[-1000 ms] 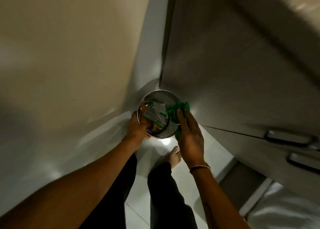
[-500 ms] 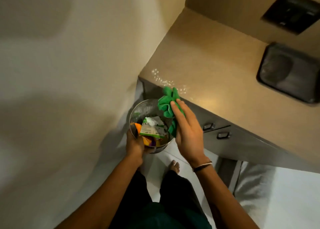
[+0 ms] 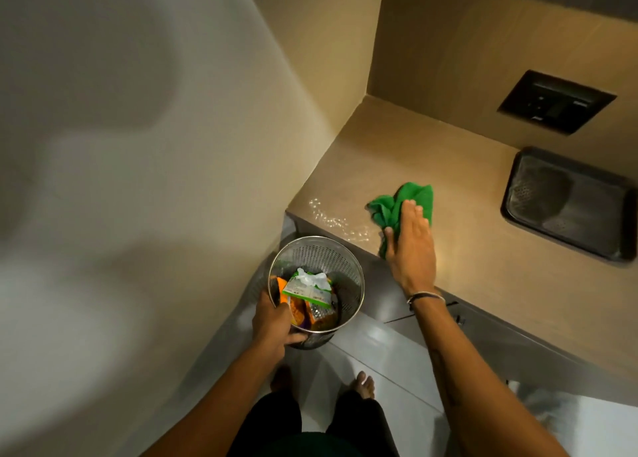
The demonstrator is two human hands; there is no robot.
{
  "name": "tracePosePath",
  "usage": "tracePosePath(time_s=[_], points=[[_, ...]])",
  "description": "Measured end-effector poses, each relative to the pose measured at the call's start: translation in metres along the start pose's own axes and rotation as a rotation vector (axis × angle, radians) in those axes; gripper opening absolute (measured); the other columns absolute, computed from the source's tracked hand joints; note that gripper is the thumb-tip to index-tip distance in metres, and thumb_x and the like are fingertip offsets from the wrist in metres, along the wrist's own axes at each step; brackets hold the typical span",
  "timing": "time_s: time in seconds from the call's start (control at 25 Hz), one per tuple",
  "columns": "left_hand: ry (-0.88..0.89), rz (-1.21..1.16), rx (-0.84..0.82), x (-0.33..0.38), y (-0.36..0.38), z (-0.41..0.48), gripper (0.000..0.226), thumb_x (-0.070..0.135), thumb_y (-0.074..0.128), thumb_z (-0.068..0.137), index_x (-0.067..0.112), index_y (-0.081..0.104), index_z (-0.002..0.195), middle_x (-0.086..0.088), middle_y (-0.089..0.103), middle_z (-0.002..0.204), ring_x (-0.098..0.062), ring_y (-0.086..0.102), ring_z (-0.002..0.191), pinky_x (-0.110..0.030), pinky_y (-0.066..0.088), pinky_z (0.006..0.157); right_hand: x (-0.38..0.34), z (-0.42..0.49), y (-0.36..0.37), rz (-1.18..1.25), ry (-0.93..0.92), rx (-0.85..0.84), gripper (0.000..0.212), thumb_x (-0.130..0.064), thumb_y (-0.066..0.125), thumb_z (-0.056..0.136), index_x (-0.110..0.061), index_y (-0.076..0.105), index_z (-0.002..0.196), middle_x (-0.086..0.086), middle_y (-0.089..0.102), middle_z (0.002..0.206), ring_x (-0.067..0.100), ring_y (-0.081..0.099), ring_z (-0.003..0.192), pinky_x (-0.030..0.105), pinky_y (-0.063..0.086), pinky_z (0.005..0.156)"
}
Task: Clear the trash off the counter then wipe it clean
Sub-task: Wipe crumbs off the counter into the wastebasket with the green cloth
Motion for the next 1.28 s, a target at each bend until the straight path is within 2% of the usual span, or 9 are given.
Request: tracePosePath(time_s=[0.2,0.4,0.48,0.6,0.68,0.84,1.0,1.12,1.28], points=[[-0.026,0.021,-0.010,0.013,-0.004,-0.004,0.036,0.025,0.066,0.103,0.025,0.058,0.138,-0.017,0.068,0.136,-0.044,0.071,0.113,-0.054,0.069,0.060,-0.074,-0.041,0.030,0.037,-0.297,-0.233,0.078,0.013,0.053,0.092,-0.012,0.031,0.162,0.016,0.031,0.171,0.032,0.028,0.161,0.049,0.029,0.132],[-0.039,-0.060,0.001,0.022,-0.018,0.001,0.039,0.006,0.057,0.103,0.020,0.058,0.139,-0.019,0.067,0.136,-0.046,0.071,0.112,-0.042,0.064,0.046,-0.080,-0.061,0.010,0.183,-0.482,-0.414,0.062,-0.001,0.047,0.104,-0.021,0.035,0.162,0.006,0.045,0.165,0.025,0.043,0.153,0.046,0.040,0.126],[-0.034,-0.063,0.006,0.020,-0.018,0.001,0.041,0.003,0.053,0.102,0.019,0.058,0.140,-0.020,0.066,0.137,-0.046,0.071,0.112,-0.042,0.064,0.046,-0.071,-0.052,-0.011,0.275,-0.416,-0.343,0.060,-0.007,0.047,0.106,-0.025,0.033,0.162,0.006,0.046,0.164,0.024,0.045,0.150,0.044,0.041,0.126],[-0.019,-0.051,0.004,0.017,-0.016,0.003,0.043,0.008,0.059,0.100,0.024,0.058,0.140,-0.018,0.068,0.136,-0.046,0.071,0.112,-0.044,0.065,0.052,-0.042,-0.013,-0.040,0.335,-0.299,-0.032,0.057,-0.025,0.043,0.103,-0.015,0.037,0.159,0.016,0.052,0.157,0.027,0.052,0.140,0.038,0.045,0.118],[-0.012,-0.058,0.005,0.016,-0.017,0.004,0.042,0.010,0.061,0.100,0.026,0.058,0.139,-0.019,0.068,0.134,-0.046,0.072,0.110,-0.044,0.066,0.052,-0.009,0.016,-0.049,0.273,-0.140,0.130,0.060,-0.028,0.043,0.100,-0.009,0.038,0.157,0.020,0.050,0.157,0.032,0.048,0.144,0.045,0.041,0.122],[-0.019,-0.052,-0.004,0.015,-0.018,0.005,0.039,0.019,0.064,0.102,0.026,0.059,0.140,-0.020,0.070,0.130,-0.045,0.073,0.107,-0.045,0.066,0.053,0.025,0.058,-0.020,0.003,0.170,0.073,0.054,-0.014,0.048,0.106,0.000,0.033,0.156,0.027,0.038,0.162,0.045,0.034,0.153,0.061,0.031,0.127],[-0.040,-0.050,-0.008,0.019,-0.019,0.005,0.034,0.021,0.063,0.104,0.026,0.059,0.137,-0.021,0.070,0.129,-0.047,0.073,0.107,-0.044,0.066,0.052,-0.021,0.095,0.016,-0.006,0.059,-0.033,0.062,-0.031,0.042,0.111,-0.003,0.023,0.162,0.023,0.027,0.170,0.041,0.021,0.160,0.055,0.017,0.134],[-0.041,-0.025,-0.015,0.023,-0.021,0.004,0.029,0.021,0.065,0.103,0.027,0.061,0.132,-0.021,0.070,0.129,-0.048,0.072,0.107,-0.042,0.065,0.050,-0.067,0.099,0.040,0.011,-0.159,-0.187,0.066,-0.039,0.039,0.110,-0.009,0.018,0.165,0.016,0.020,0.174,0.036,0.014,0.163,0.051,0.013,0.135],[-0.045,-0.024,-0.015,0.026,-0.022,0.002,0.034,0.013,0.065,0.101,0.021,0.060,0.134,-0.024,0.069,0.129,-0.050,0.071,0.107,-0.041,0.064,0.047,-0.110,0.056,0.066,0.042,-0.434,-0.320,0.066,-0.029,0.047,0.110,-0.011,0.018,0.166,0.012,0.018,0.175,0.029,0.014,0.164,0.045,0.013,0.136]])
Point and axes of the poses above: each hand's wrist, its own z-axis towards the middle knuckle, its own y-axis out of the palm, x = y × z, the point moved 1 cm from there along z, towards the middle knuckle
